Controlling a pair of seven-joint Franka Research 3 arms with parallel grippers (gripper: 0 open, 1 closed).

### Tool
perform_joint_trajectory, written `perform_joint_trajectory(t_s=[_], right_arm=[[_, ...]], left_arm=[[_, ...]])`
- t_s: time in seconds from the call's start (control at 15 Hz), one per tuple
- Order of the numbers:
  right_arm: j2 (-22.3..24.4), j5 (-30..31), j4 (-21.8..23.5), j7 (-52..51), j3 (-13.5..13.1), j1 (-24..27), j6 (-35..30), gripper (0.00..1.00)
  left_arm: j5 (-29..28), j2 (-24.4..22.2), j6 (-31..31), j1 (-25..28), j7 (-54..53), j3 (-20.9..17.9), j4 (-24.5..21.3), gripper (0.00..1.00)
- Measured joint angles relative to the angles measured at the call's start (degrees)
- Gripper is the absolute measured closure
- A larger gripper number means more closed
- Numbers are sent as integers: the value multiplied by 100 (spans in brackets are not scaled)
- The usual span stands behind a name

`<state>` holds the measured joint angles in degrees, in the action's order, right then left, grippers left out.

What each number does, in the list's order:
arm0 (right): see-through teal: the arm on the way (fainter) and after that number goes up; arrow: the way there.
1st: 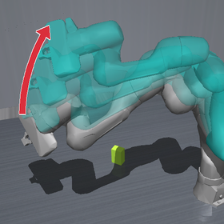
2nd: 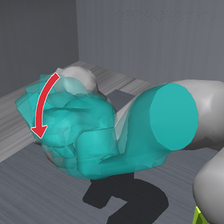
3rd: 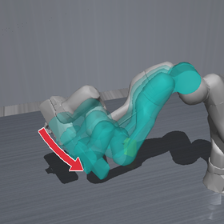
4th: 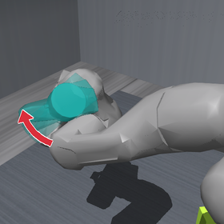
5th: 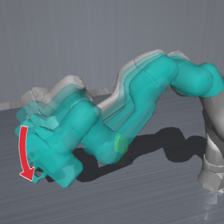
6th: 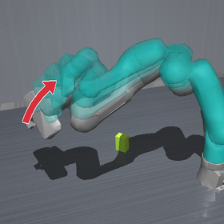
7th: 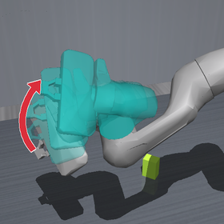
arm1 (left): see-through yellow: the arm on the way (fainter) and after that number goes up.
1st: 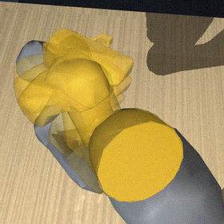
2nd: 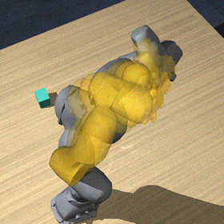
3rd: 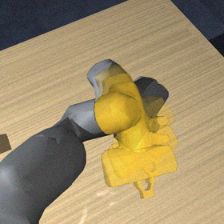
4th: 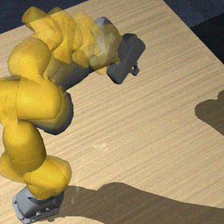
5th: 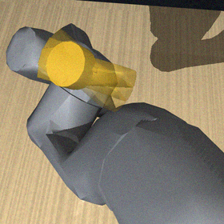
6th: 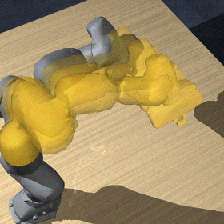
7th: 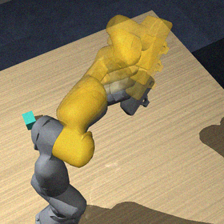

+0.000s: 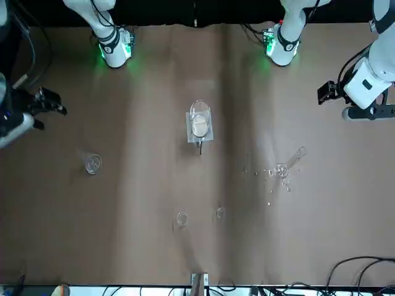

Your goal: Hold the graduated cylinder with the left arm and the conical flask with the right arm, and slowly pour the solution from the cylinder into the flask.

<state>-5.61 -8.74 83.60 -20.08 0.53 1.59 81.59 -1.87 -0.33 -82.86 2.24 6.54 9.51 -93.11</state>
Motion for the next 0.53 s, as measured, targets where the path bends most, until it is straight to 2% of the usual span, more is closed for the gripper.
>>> perform_joint_trajectory(t_s=[0.2,0.53], right_arm=[[488,139,404,566,0,0,-22,0],[1520,229,1988,1638,69,-150,741,0]], left_arm=[[0,0,0,0,0,0,0,0],[0,0,-1,0,0,0,0,0]])
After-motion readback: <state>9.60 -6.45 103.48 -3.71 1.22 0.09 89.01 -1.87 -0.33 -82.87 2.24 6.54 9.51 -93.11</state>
